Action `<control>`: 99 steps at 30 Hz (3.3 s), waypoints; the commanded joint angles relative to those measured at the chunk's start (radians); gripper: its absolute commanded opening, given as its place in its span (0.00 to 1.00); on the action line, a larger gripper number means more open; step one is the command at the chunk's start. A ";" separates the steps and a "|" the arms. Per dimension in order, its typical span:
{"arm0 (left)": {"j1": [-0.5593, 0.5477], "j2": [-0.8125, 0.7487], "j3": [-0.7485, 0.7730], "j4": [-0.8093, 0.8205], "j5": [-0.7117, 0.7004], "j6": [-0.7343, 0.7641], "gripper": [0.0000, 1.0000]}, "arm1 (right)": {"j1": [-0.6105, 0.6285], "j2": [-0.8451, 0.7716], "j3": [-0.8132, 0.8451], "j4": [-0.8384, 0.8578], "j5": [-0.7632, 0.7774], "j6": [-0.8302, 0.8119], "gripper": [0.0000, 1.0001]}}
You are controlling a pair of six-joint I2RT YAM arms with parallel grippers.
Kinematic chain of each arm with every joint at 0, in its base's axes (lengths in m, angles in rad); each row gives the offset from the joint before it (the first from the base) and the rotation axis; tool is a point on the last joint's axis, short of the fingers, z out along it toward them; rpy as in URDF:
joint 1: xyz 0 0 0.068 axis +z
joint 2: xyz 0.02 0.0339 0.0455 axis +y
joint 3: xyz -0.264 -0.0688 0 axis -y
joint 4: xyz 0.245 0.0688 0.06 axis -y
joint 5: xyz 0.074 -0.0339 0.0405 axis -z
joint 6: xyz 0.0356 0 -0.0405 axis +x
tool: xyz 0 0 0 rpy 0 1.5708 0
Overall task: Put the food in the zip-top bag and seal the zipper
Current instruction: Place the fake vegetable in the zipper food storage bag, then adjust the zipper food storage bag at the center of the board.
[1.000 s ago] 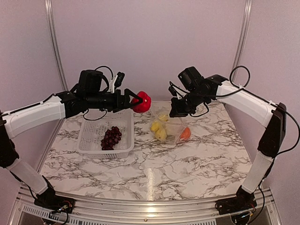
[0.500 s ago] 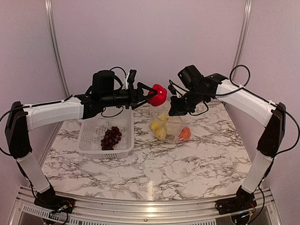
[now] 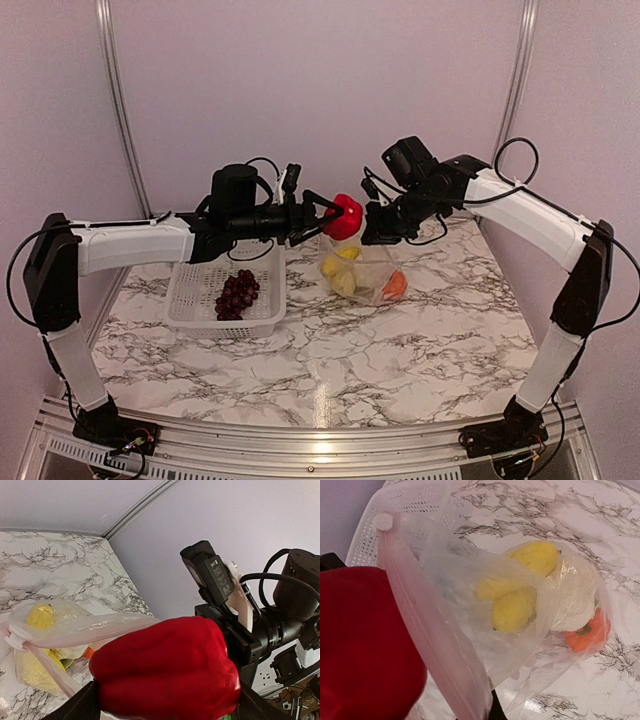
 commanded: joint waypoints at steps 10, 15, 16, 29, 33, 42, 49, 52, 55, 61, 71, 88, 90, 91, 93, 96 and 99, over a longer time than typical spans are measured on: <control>-0.084 0.056 0.164 -0.428 -0.279 0.345 0.68 | 0.005 -0.050 0.078 -0.017 0.078 0.029 0.00; -0.133 0.123 0.279 -0.605 -0.403 0.421 0.68 | 0.006 -0.035 0.127 -0.040 0.139 0.030 0.00; -0.141 0.132 0.301 -0.628 -0.421 0.435 0.68 | 0.004 -0.032 0.131 -0.041 0.143 0.029 0.00; -0.223 0.121 0.402 -0.654 -0.621 0.582 0.99 | -0.001 -0.025 0.126 -0.011 0.120 0.033 0.00; -0.233 0.014 0.345 -0.529 -0.665 0.582 0.99 | -0.001 -0.025 0.120 0.001 0.104 0.037 0.00; -0.223 -0.166 0.206 -0.435 -0.699 0.480 0.99 | -0.001 -0.040 0.079 0.033 0.048 -0.004 0.00; -0.204 -0.169 0.149 -0.675 -0.772 0.355 0.89 | 0.003 -0.062 0.049 0.040 0.020 -0.045 0.00; -0.204 -0.164 0.113 -0.691 -0.777 0.306 0.85 | 0.016 -0.059 0.043 0.024 0.032 -0.072 0.00; -0.203 -0.149 0.097 -0.674 -0.745 0.267 0.82 | 0.017 -0.061 0.031 0.026 0.016 -0.076 0.00; -0.190 -0.081 0.123 -0.646 -0.671 0.197 0.76 | 0.017 -0.085 -0.012 0.056 -0.006 -0.063 0.00; -0.136 0.076 0.302 -0.733 -0.598 -0.004 0.46 | 0.019 -0.104 -0.043 0.073 -0.013 -0.038 0.00; -0.136 0.163 0.534 -0.793 -0.646 0.056 0.00 | -0.012 -0.053 0.133 -0.158 0.330 0.016 0.23; -0.137 0.159 0.530 -0.793 -0.641 0.061 0.00 | -0.012 -0.063 0.130 -0.164 0.355 0.012 0.20; -0.137 0.158 0.527 -0.790 -0.636 0.064 0.00 | -0.013 -0.064 0.128 -0.170 0.371 0.006 0.15; -0.138 0.156 0.524 -0.785 -0.632 0.070 0.00 | -0.012 -0.058 0.133 -0.191 0.417 -0.002 0.08; -0.141 0.150 0.519 -0.781 -0.636 0.070 0.00 | -0.011 -0.047 0.167 -0.237 0.488 -0.008 0.05; -0.141 0.144 0.511 -0.773 -0.639 0.070 0.00 | -0.012 -0.056 0.194 -0.236 0.499 -0.012 0.04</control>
